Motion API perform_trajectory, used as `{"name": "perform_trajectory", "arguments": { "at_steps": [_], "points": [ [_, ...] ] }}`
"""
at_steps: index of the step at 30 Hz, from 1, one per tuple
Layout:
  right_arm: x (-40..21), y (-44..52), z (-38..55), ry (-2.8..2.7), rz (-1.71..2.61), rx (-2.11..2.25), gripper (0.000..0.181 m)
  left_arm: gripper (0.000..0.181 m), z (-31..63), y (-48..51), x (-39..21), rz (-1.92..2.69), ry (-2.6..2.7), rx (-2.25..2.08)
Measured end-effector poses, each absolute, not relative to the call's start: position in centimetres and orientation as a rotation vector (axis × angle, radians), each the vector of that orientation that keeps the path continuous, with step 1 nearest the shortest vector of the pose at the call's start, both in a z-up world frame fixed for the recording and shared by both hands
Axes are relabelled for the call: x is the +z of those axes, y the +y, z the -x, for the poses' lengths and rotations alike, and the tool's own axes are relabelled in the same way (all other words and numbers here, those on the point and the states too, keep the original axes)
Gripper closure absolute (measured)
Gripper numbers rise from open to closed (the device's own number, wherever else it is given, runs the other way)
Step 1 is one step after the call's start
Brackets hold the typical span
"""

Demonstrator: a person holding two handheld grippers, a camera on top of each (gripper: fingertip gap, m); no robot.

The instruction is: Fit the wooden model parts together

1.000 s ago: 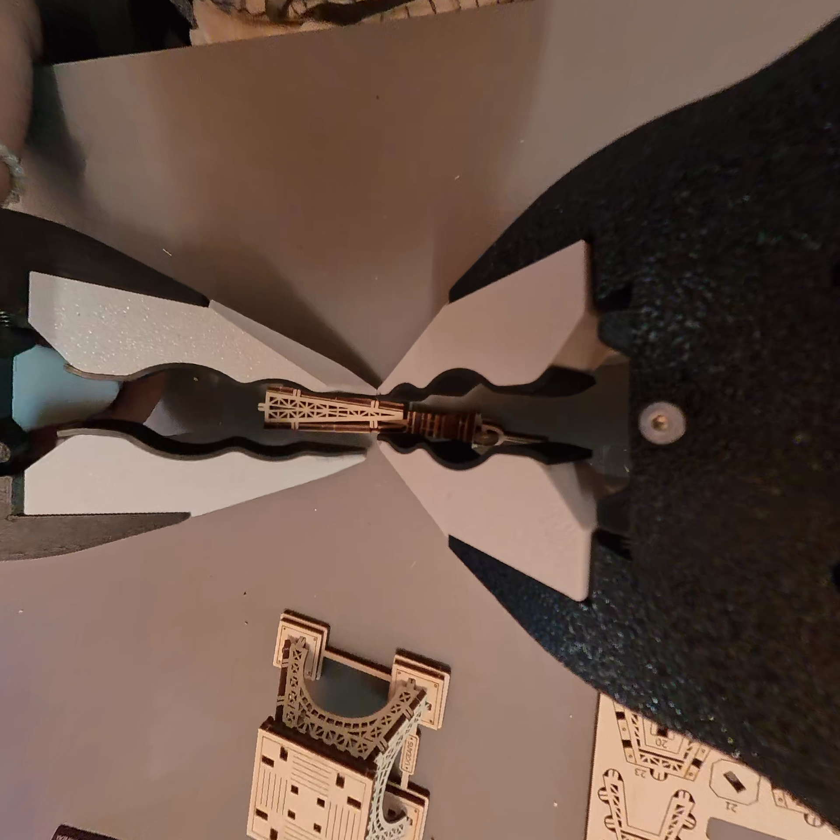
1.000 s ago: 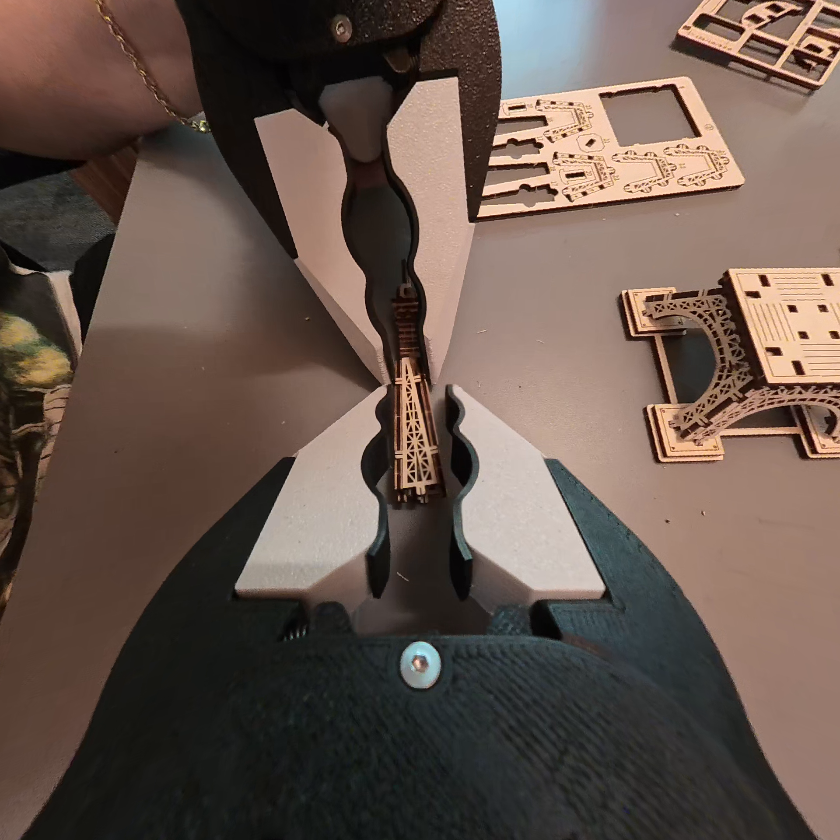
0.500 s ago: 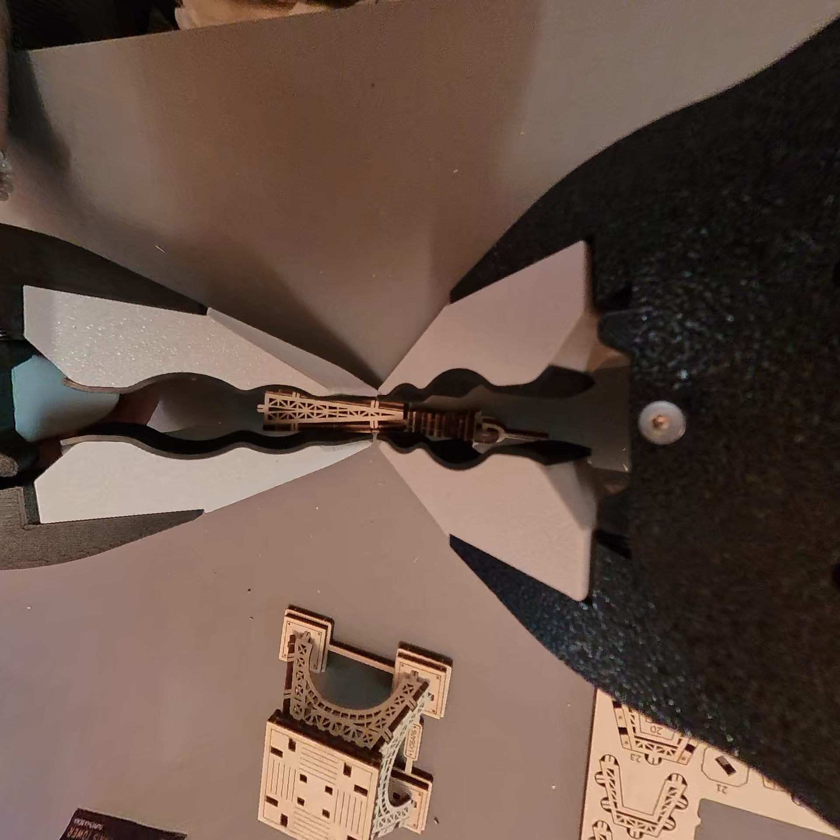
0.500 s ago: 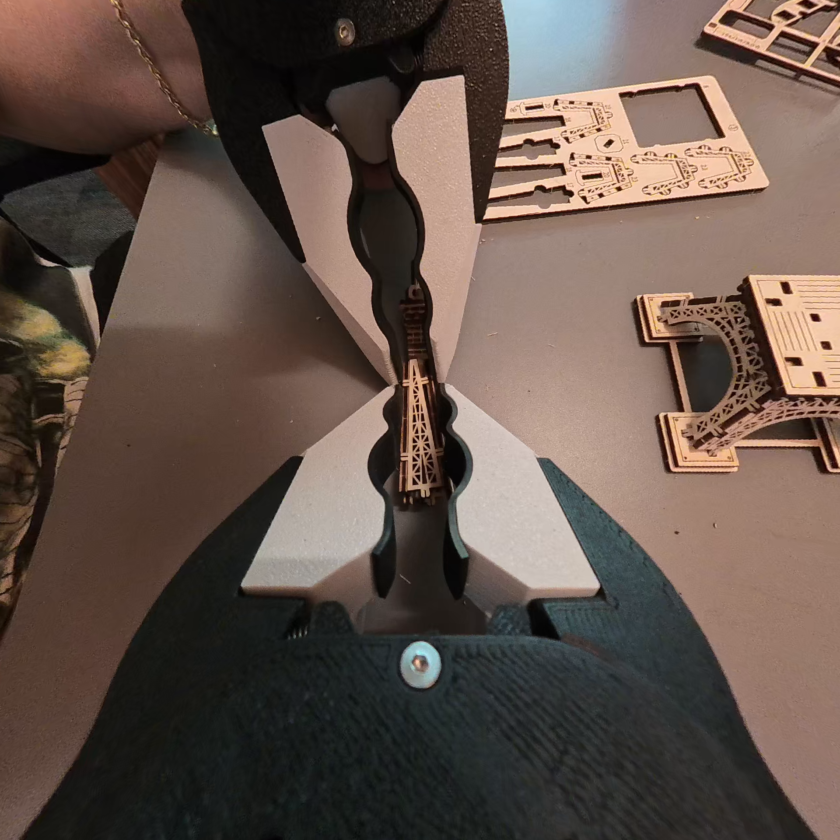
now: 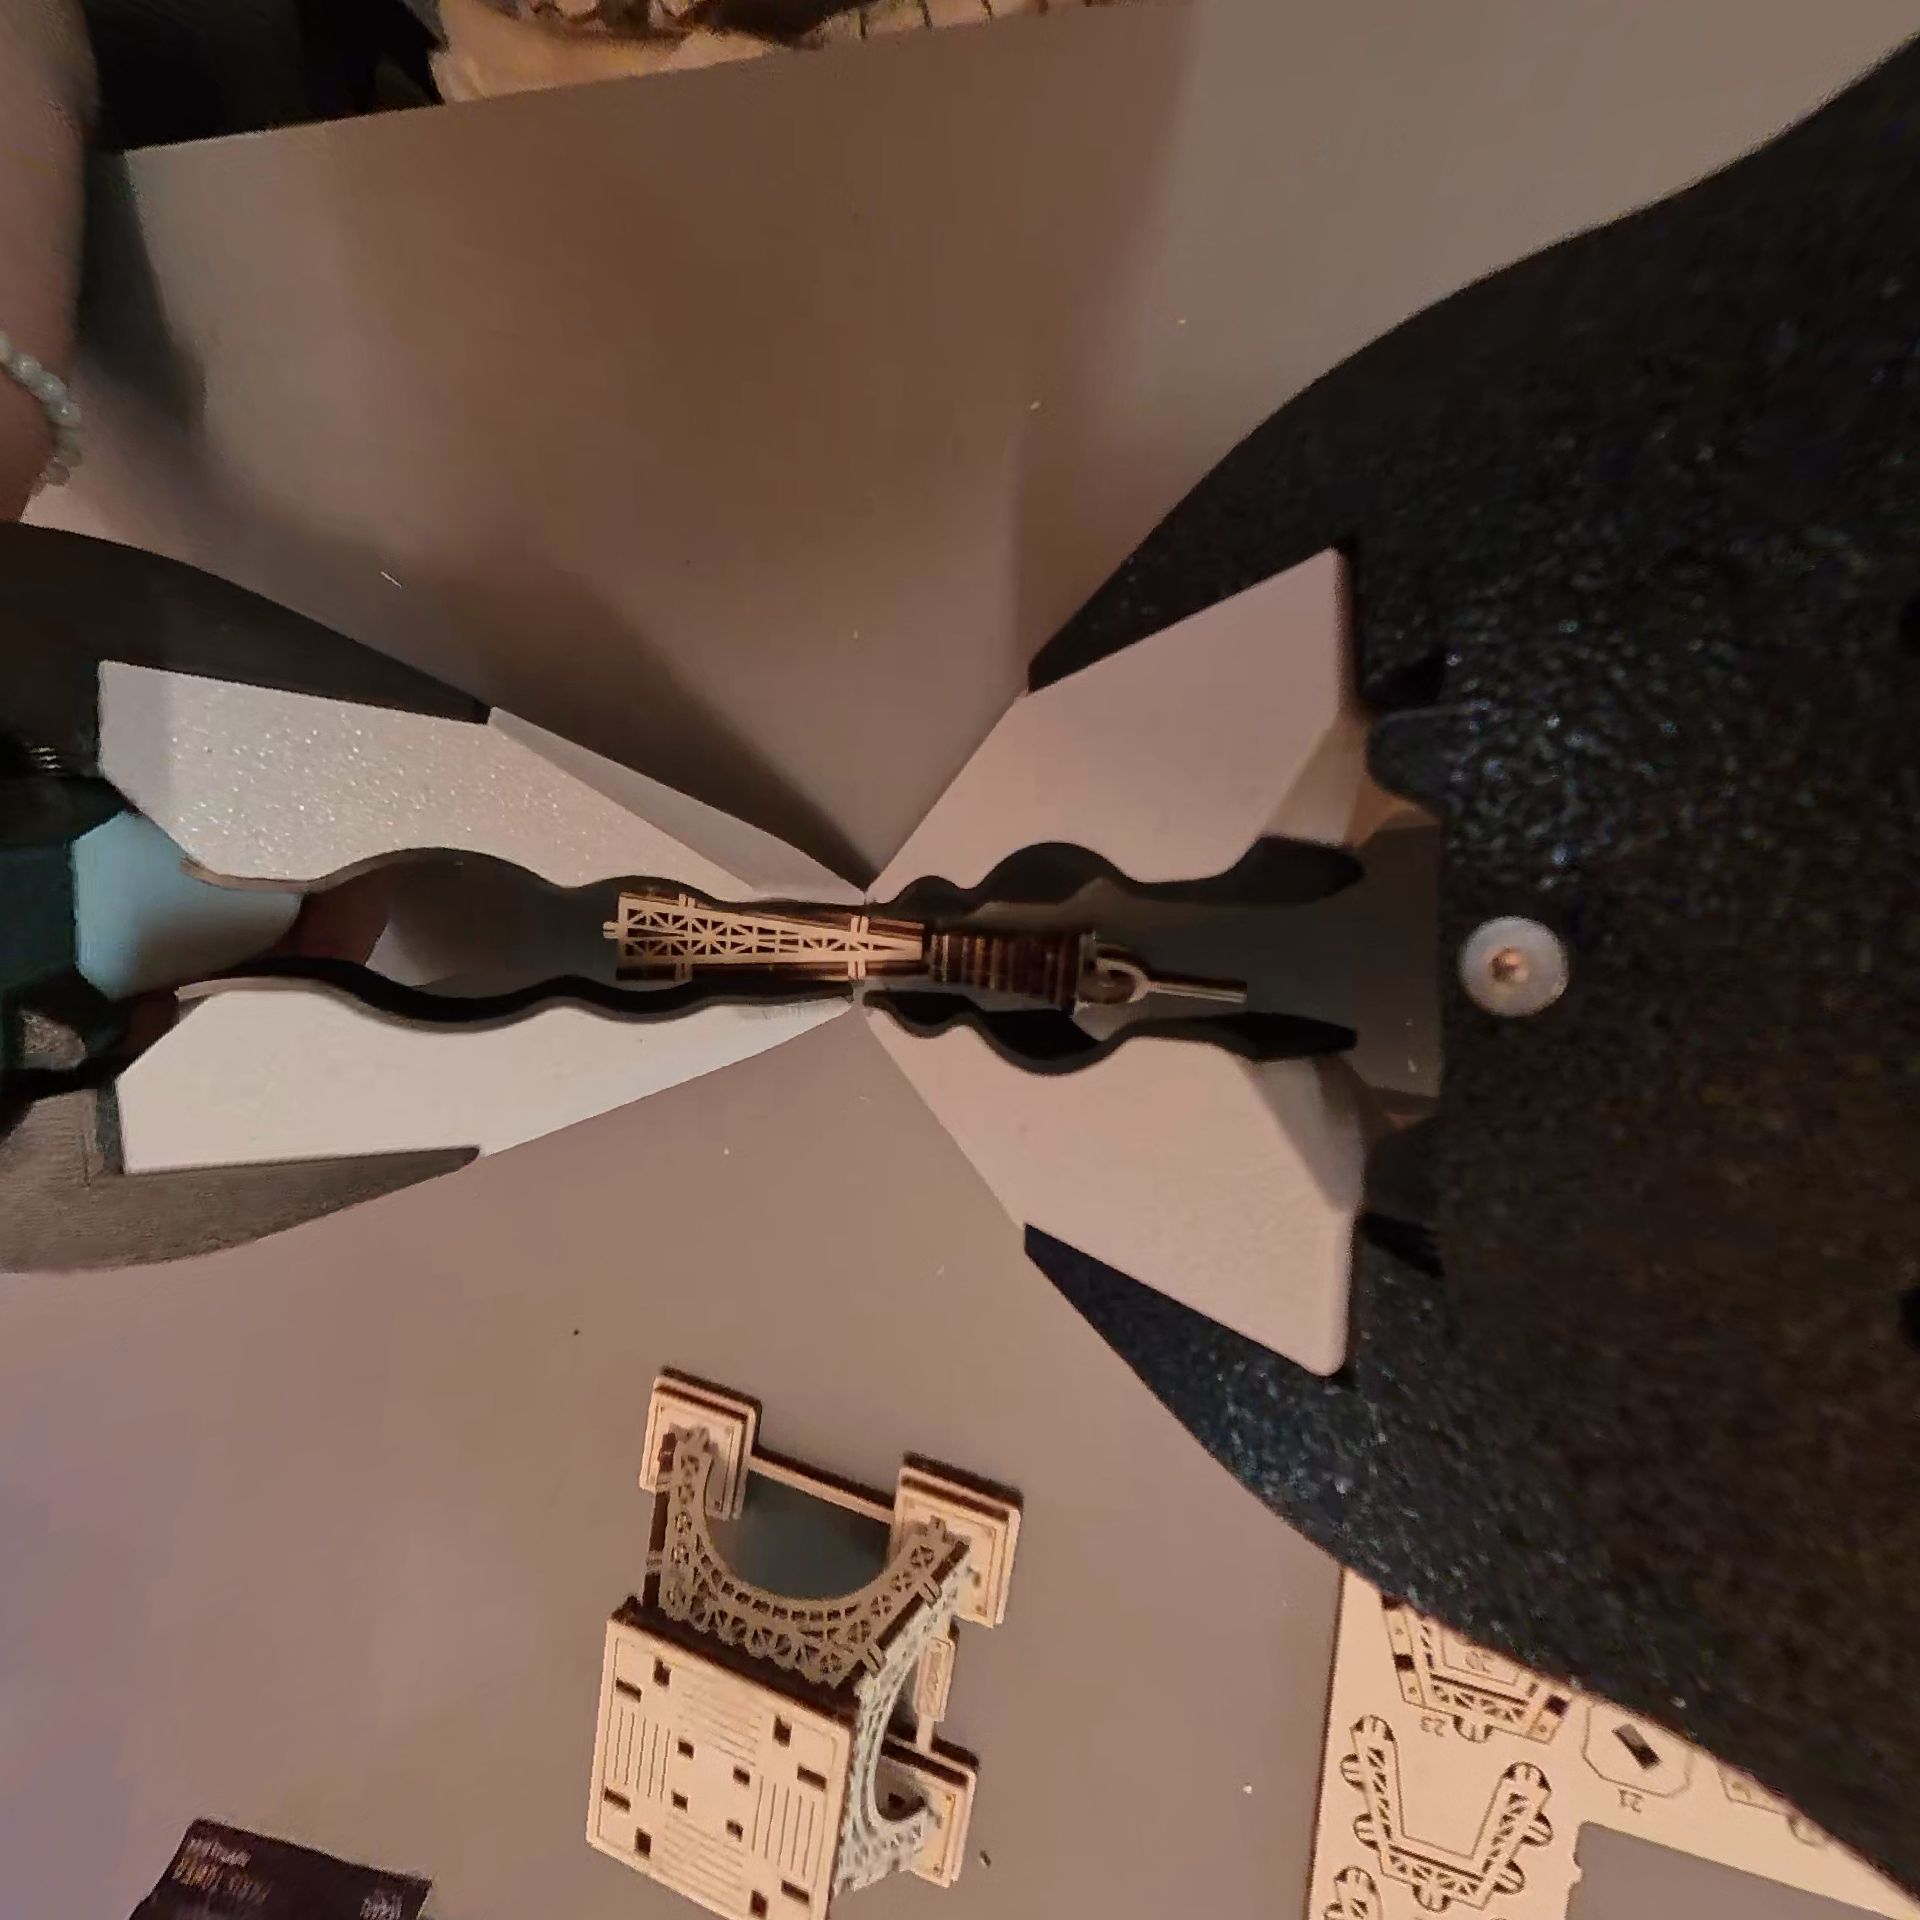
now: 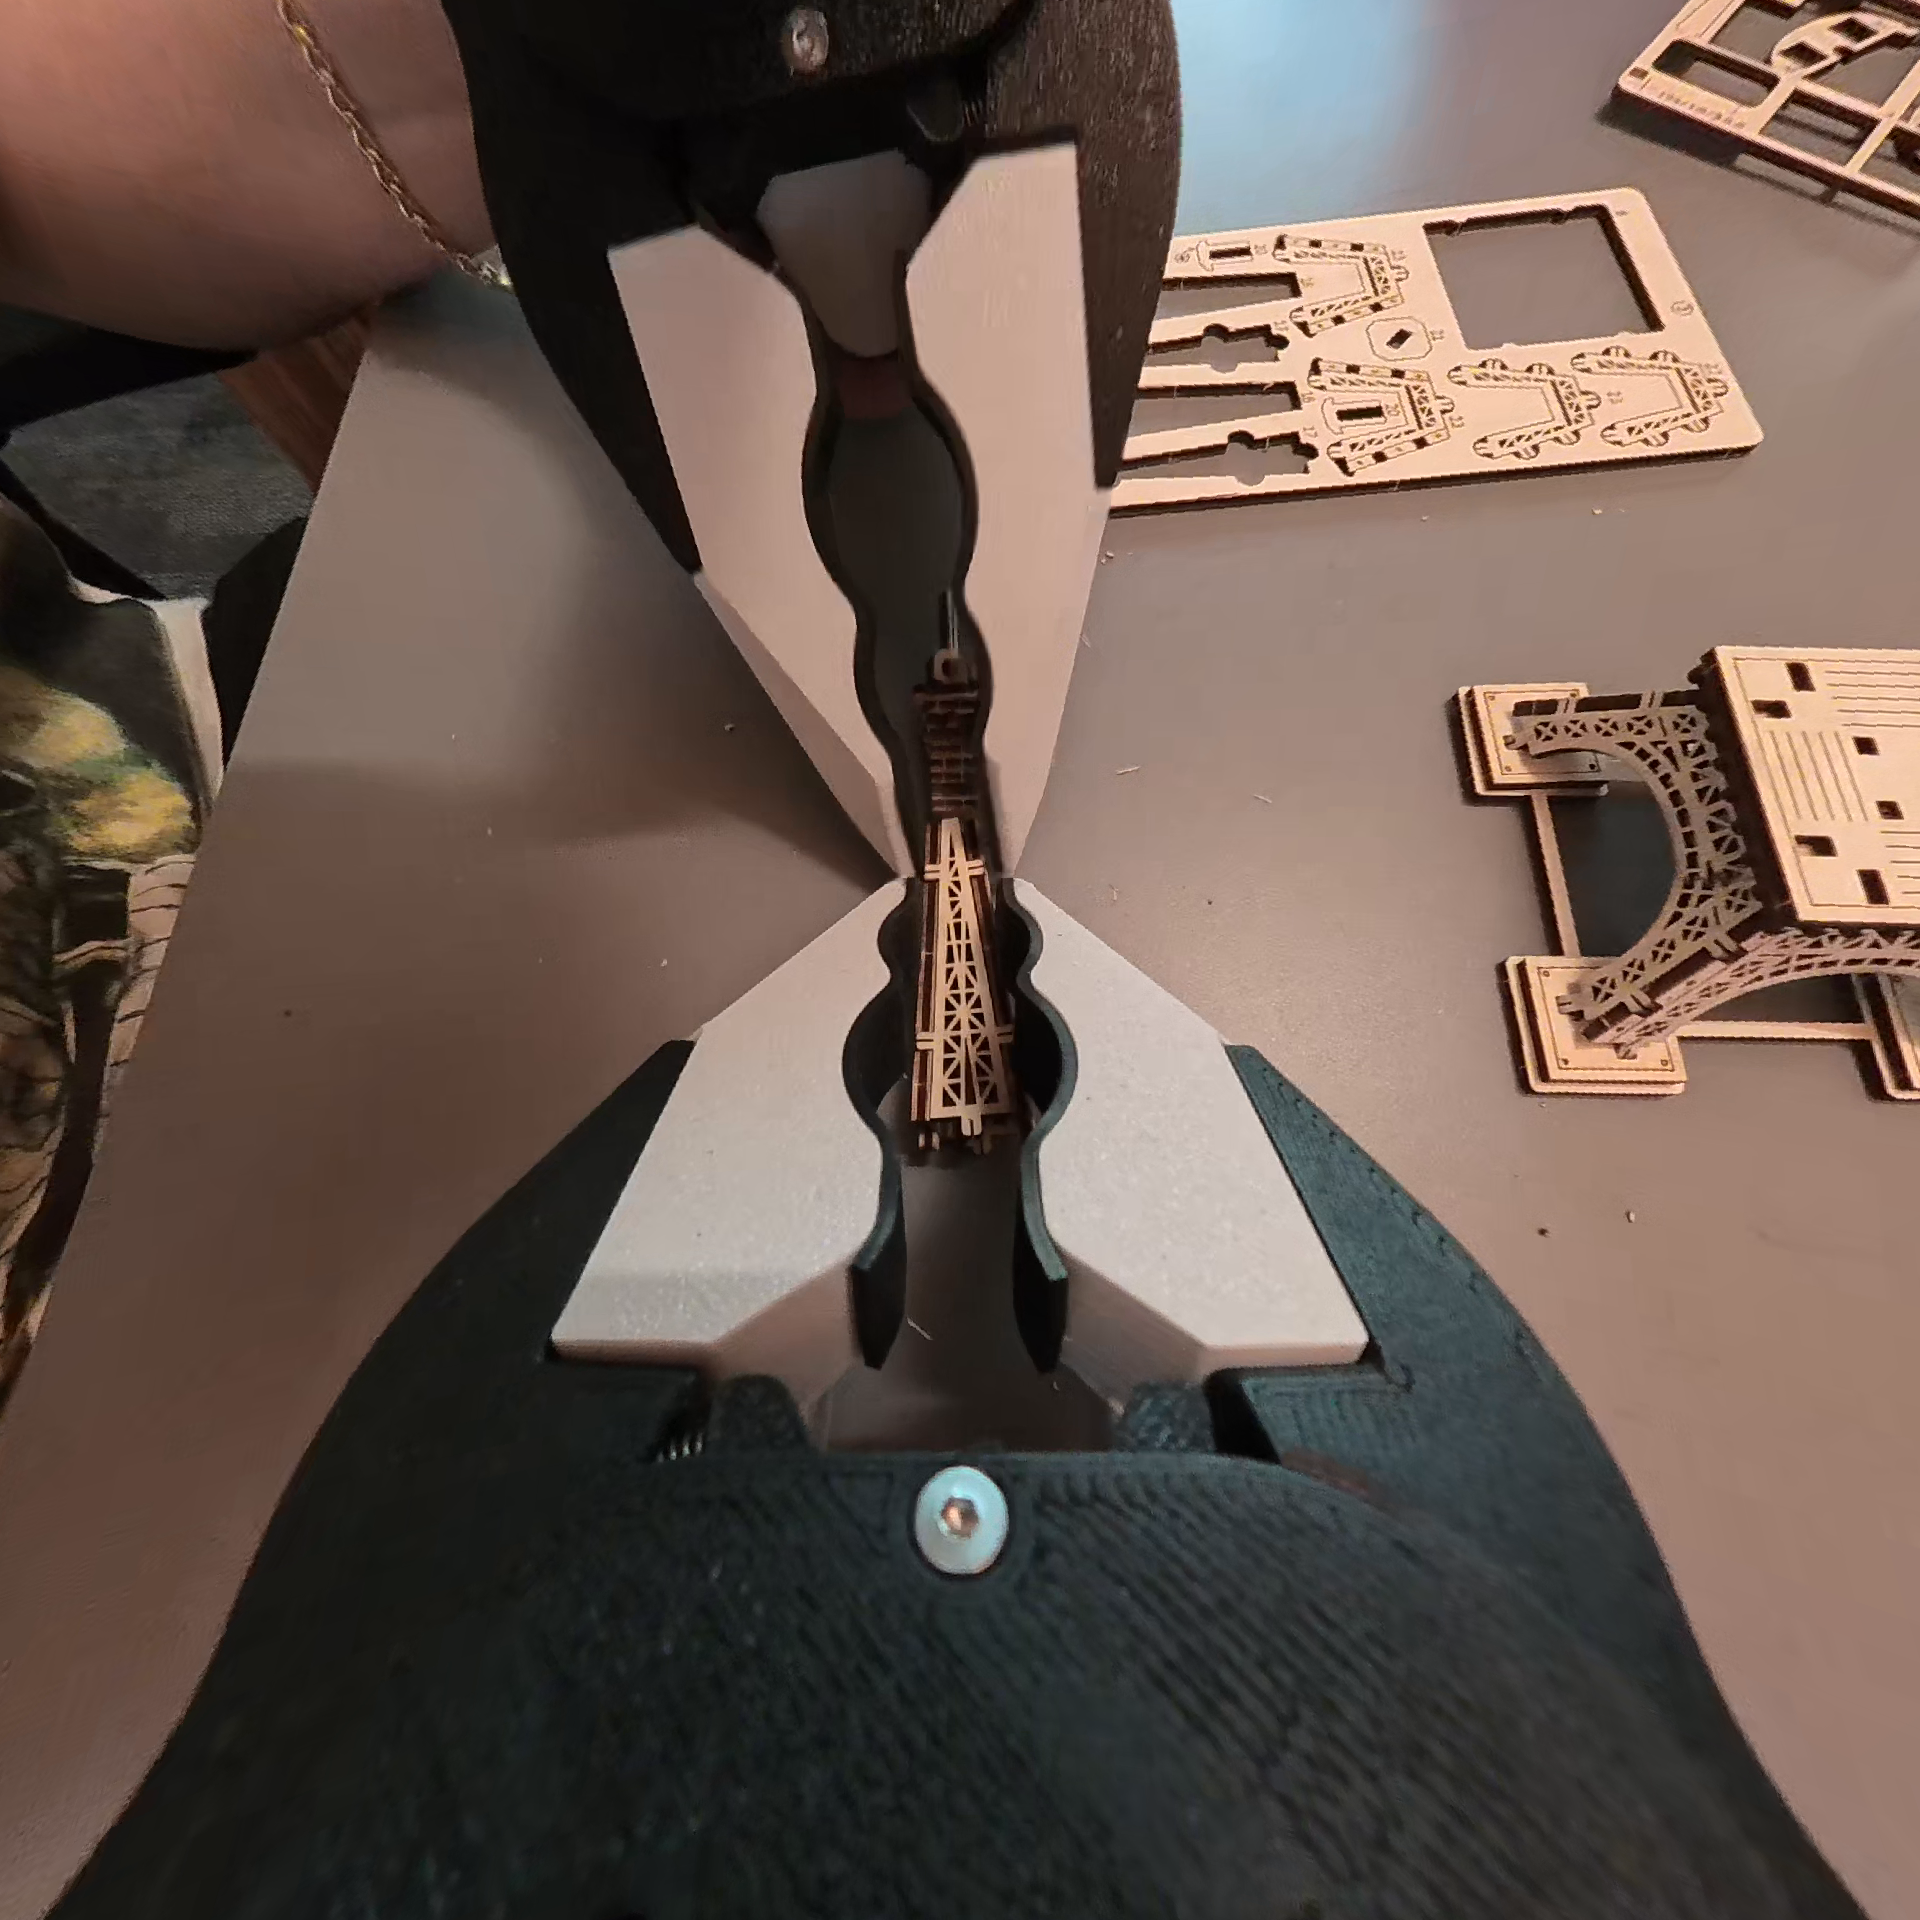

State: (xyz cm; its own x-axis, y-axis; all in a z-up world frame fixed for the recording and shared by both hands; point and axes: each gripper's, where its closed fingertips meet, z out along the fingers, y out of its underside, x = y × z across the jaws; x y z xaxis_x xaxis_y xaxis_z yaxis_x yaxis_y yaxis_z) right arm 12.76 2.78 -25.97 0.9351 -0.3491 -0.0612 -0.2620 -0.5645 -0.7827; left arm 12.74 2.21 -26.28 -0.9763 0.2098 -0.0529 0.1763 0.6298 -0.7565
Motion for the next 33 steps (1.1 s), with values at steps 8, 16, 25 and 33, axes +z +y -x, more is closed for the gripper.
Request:
{"name": "perform_trajectory", "arguments": {
  "at_steps": [8,16,25,33],
  "points": [
    [-26.1,2.9,-12.1,0.360,2.226,-0.170,0.147,0.181,-12.8,3.0,-24.2,0.348,-2.791,1.323],
    [-25.4,1.4,-12.0,0.402,2.181,-0.211,0.158,0.181,-12.7,2.1,-25.1,0.408,-2.844,1.105],
    [-26.3,1.4,-12.0,0.395,2.240,-0.240,0.165,0.181,-12.0,1.9,-25.7,0.471,-2.859,0.912],
    [-26.4,1.5,-12.0,0.409,2.237,-0.201,0.165,0.181,-12.0,2.0,-25.8,0.339,-2.844,0.746]
  ]
}}
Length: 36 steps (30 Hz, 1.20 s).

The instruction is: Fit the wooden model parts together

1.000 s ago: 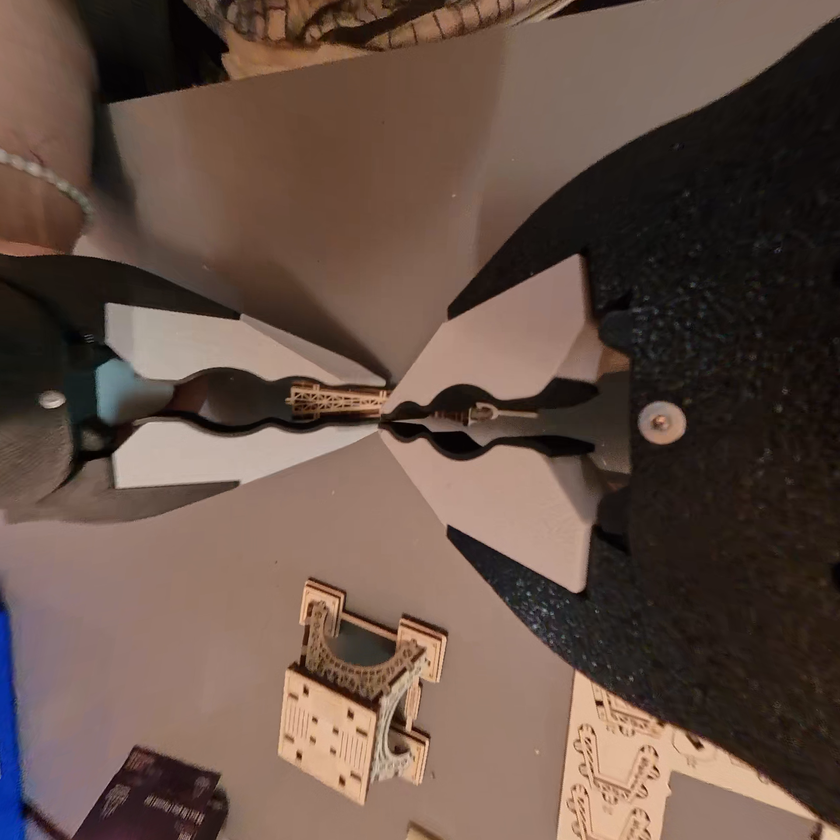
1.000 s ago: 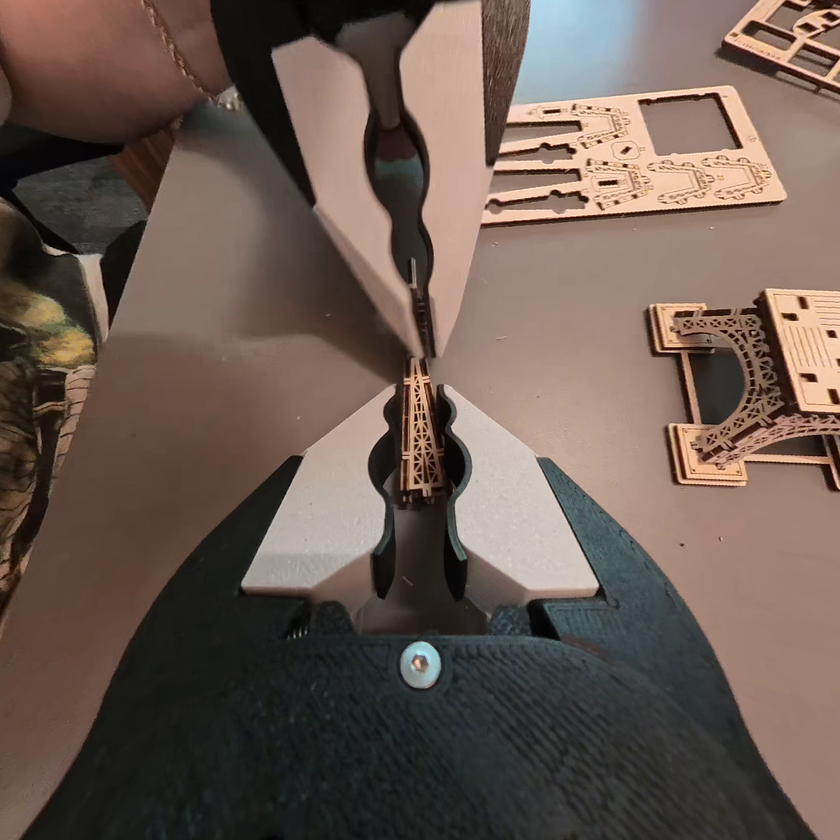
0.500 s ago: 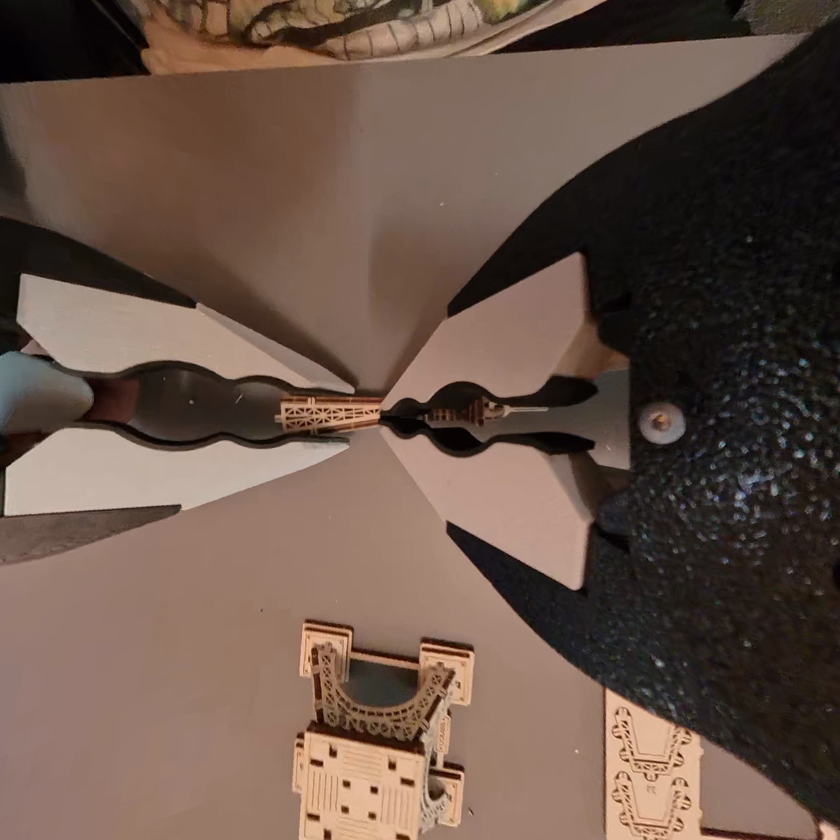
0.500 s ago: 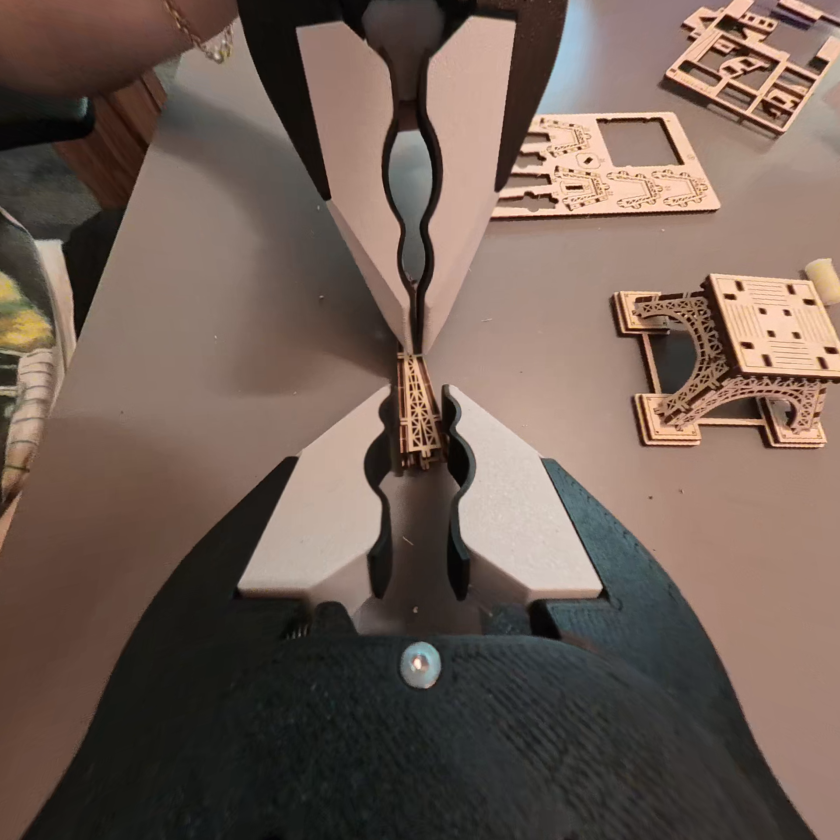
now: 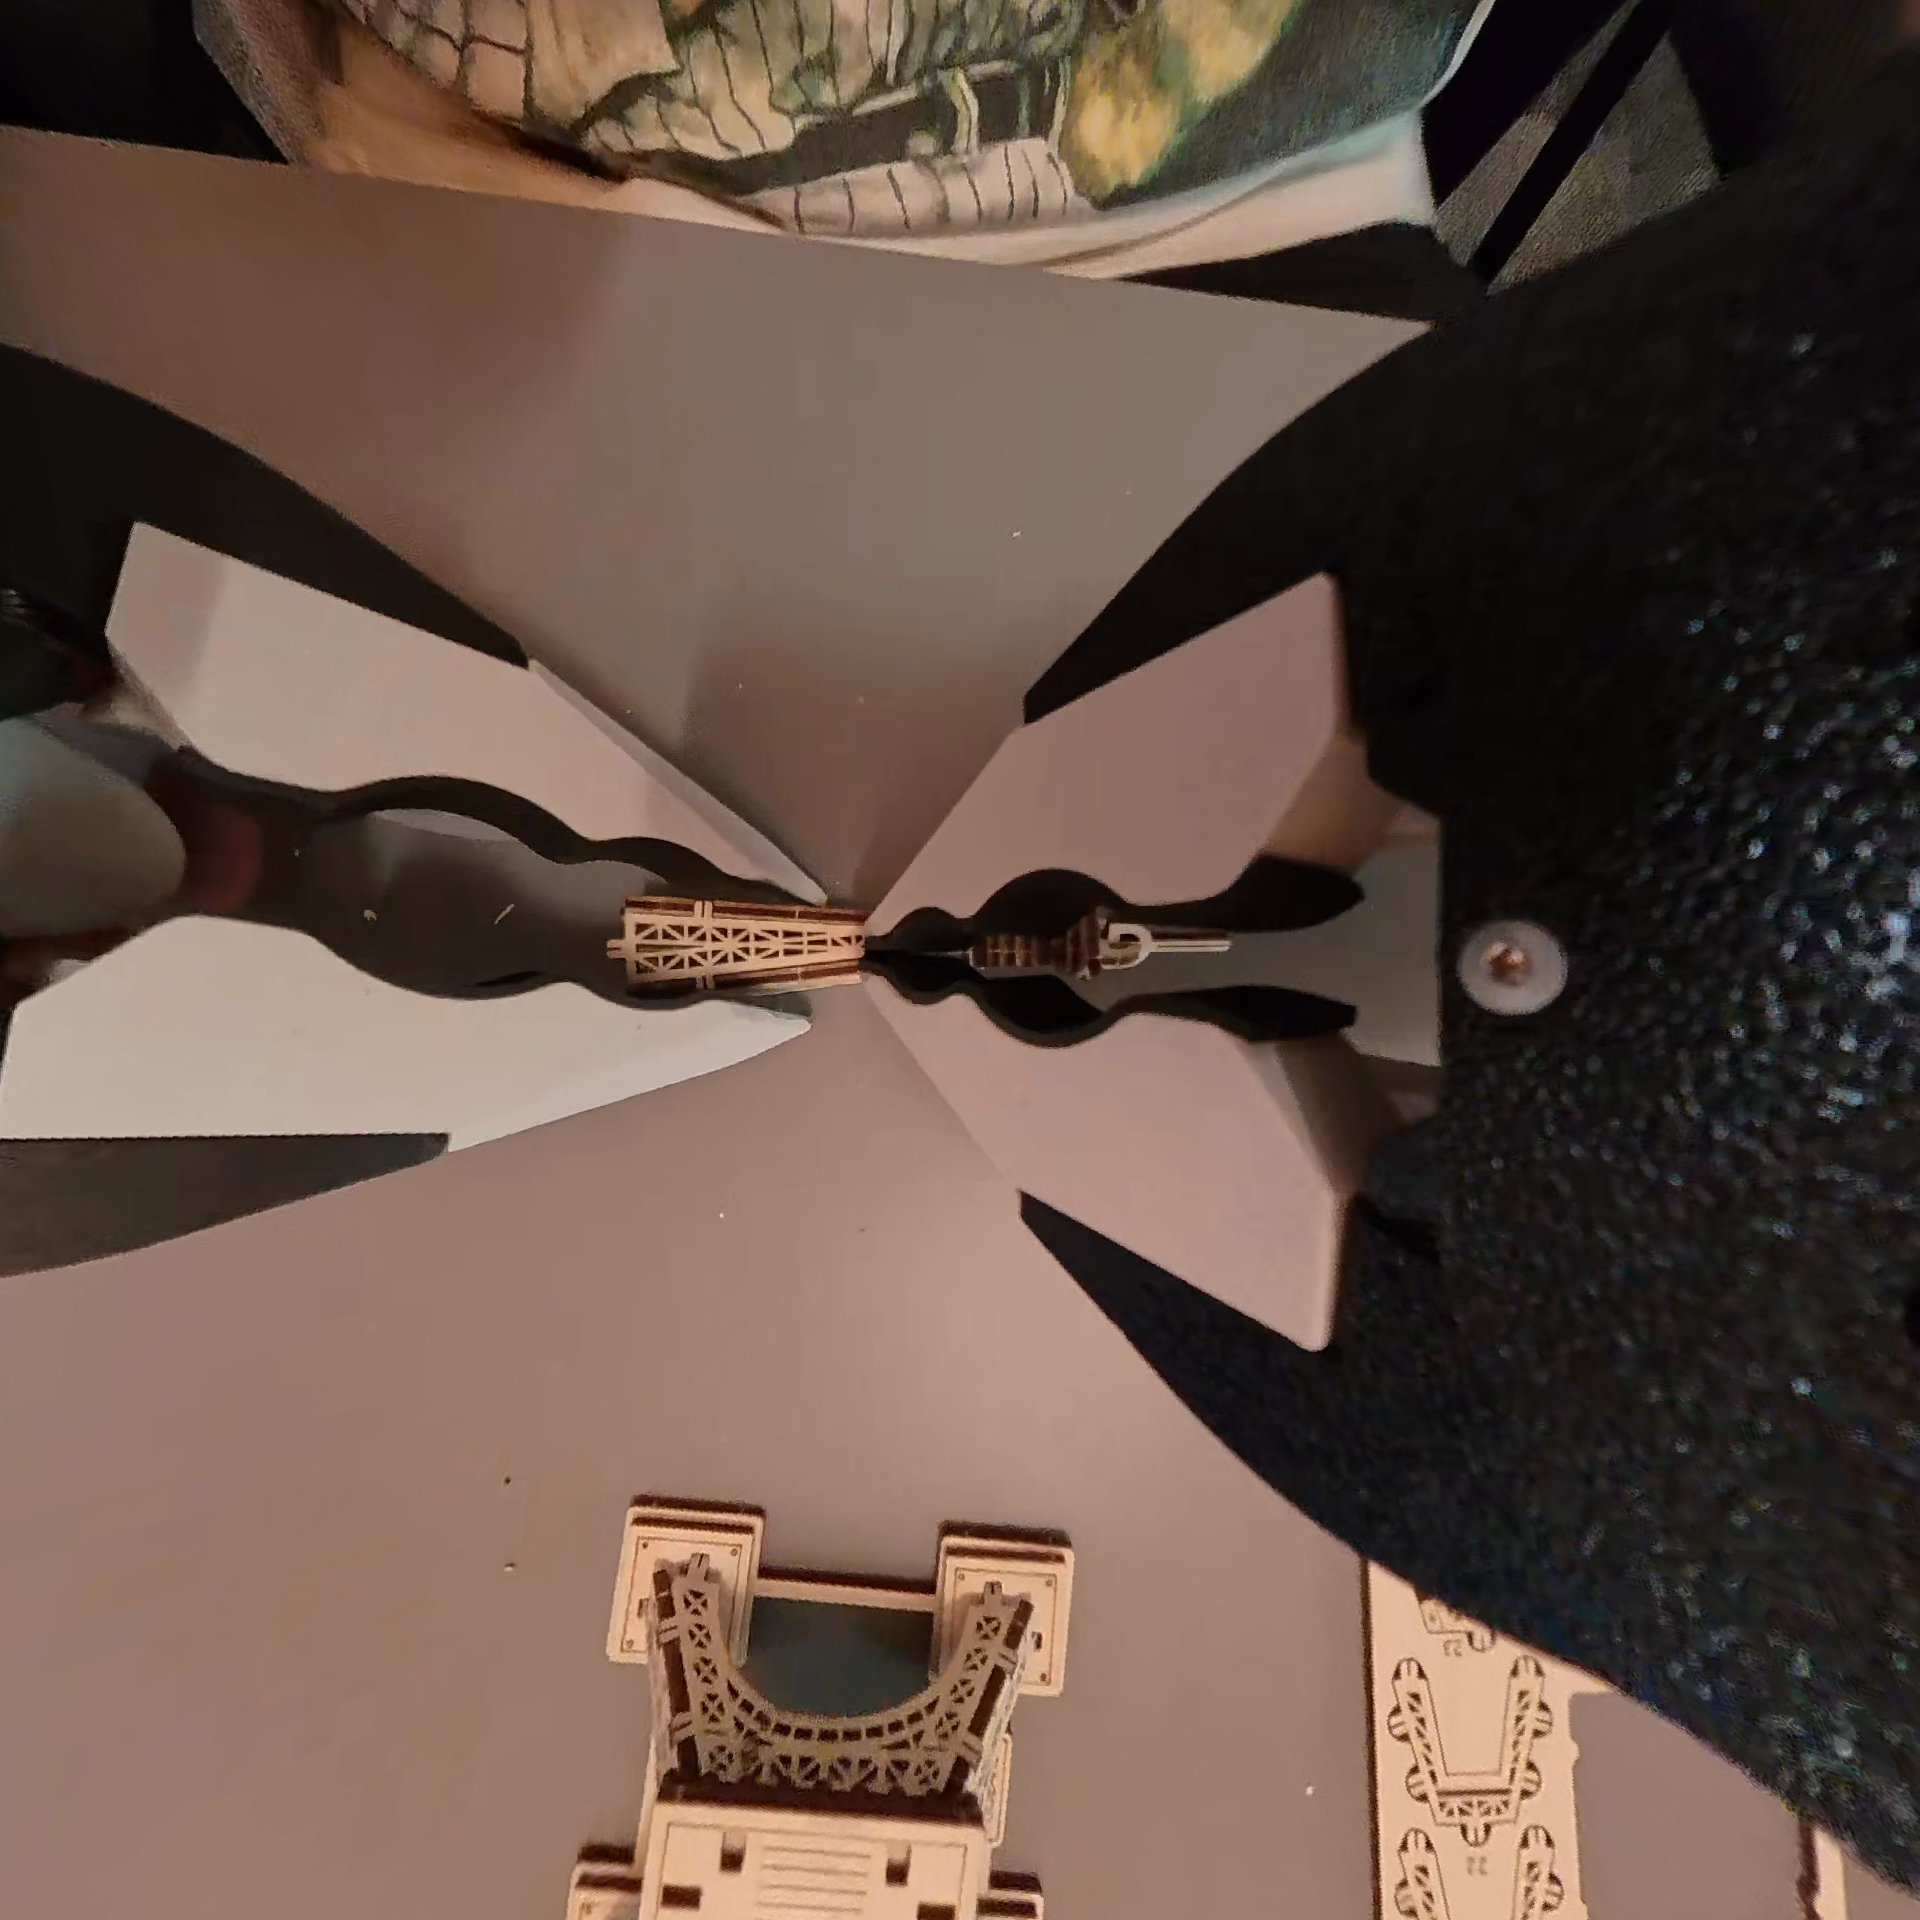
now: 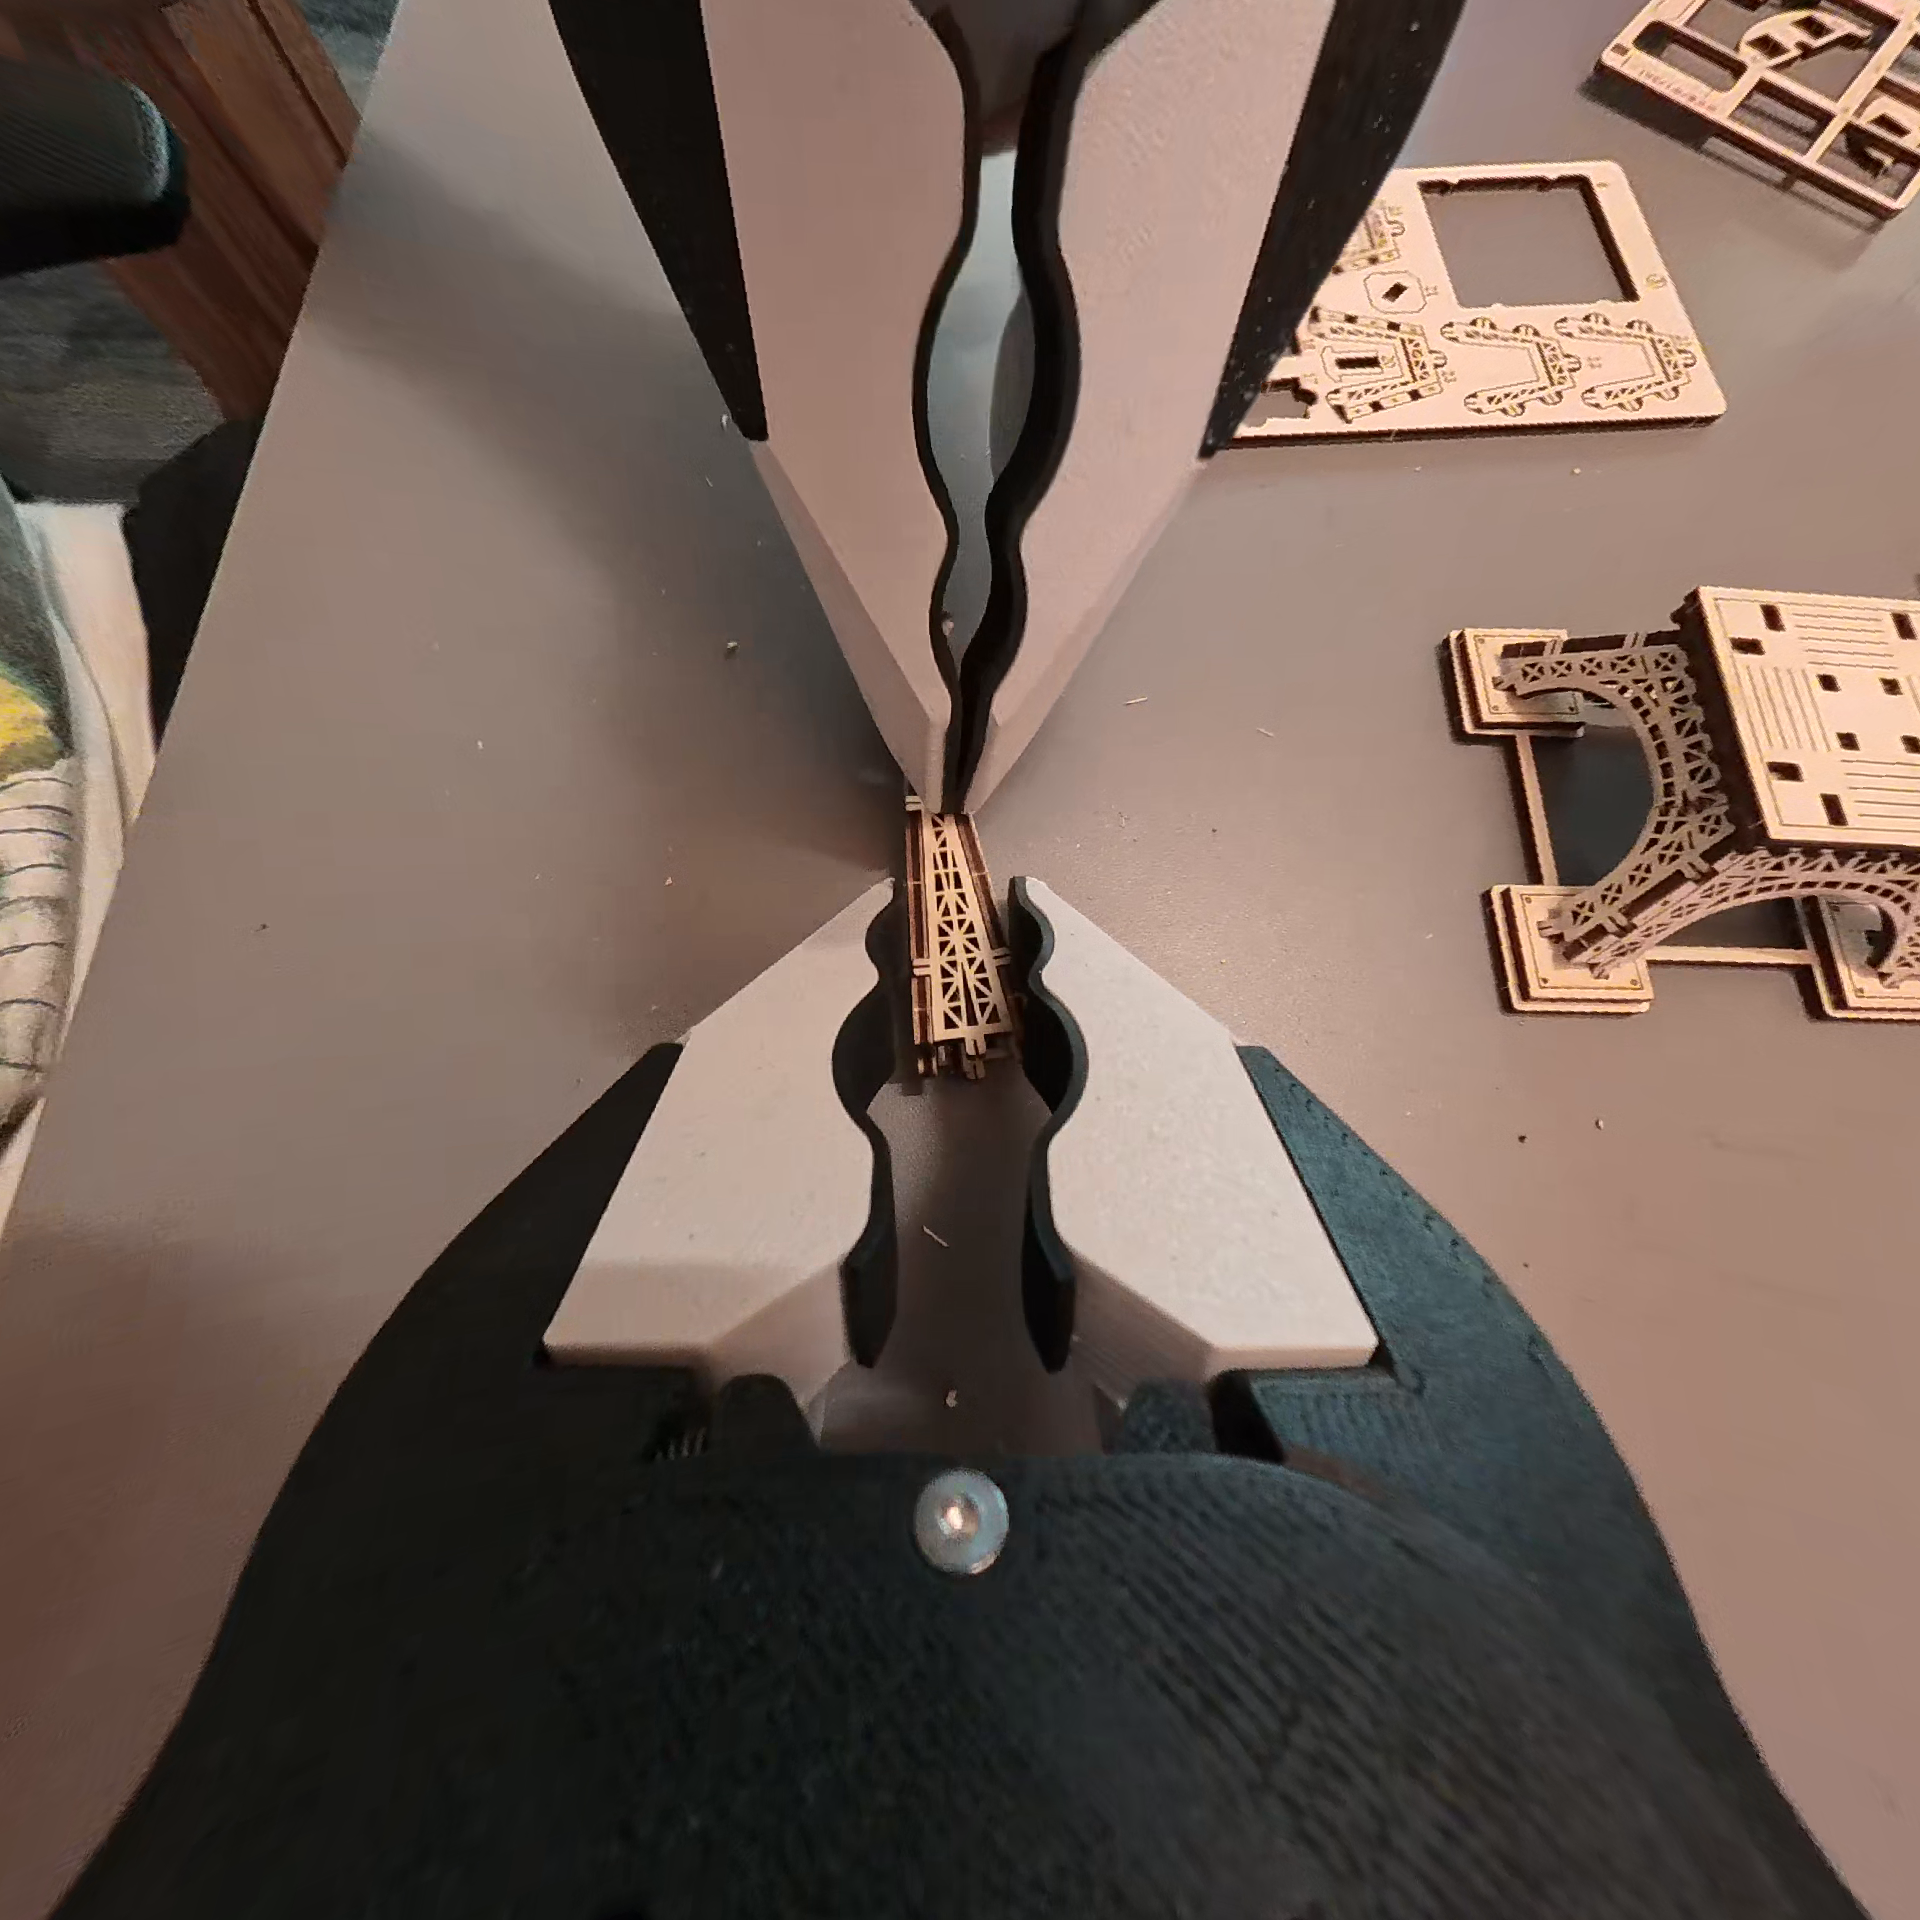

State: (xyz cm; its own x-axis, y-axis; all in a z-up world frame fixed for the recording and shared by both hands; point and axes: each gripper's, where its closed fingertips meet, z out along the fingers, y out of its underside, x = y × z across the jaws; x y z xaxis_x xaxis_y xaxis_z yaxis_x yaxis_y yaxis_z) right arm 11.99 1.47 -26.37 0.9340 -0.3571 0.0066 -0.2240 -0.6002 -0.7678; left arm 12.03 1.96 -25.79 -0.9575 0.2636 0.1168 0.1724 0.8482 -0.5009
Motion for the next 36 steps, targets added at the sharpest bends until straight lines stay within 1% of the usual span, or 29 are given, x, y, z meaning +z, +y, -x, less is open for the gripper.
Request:
{"name": "perform_trajectory", "arguments": {
  "at_steps": [7,10,14,17,31,36],
  "points": [
    [-26.4,1.5,-12.0,0.417,2.235,-0.181,0.165,0.181,-12.0,2.0,-25.9,0.274,-2.840,0.708],
    [-26.4,1.5,-12.0,0.416,2.235,-0.187,0.165,0.181,-12.2,2.0,-25.8,0.336,-2.877,0.769],
    [-26.4,1.5,-12.1,0.419,2.234,-0.189,0.165,0.181,-13.7,2.1,-23.8,0.196,-2.885,0.946],
    [-26.4,1.5,-12.1,0.416,2.235,-0.197,0.165,0.181,-13.9,2.9,-24.4,0.231,-2.945,0.844],
    [-26.4,1.5,-12.1,0.417,2.236,-0.195,0.165,0.181,-12.7,2.3,-26.0,0.334,-2.986,0.630],
    [-26.4,1.6,-12.1,0.418,2.236,-0.190,0.165,0.181,-12.6,2.4,-26.1,0.404,-3.096,0.405]
  ]
}}
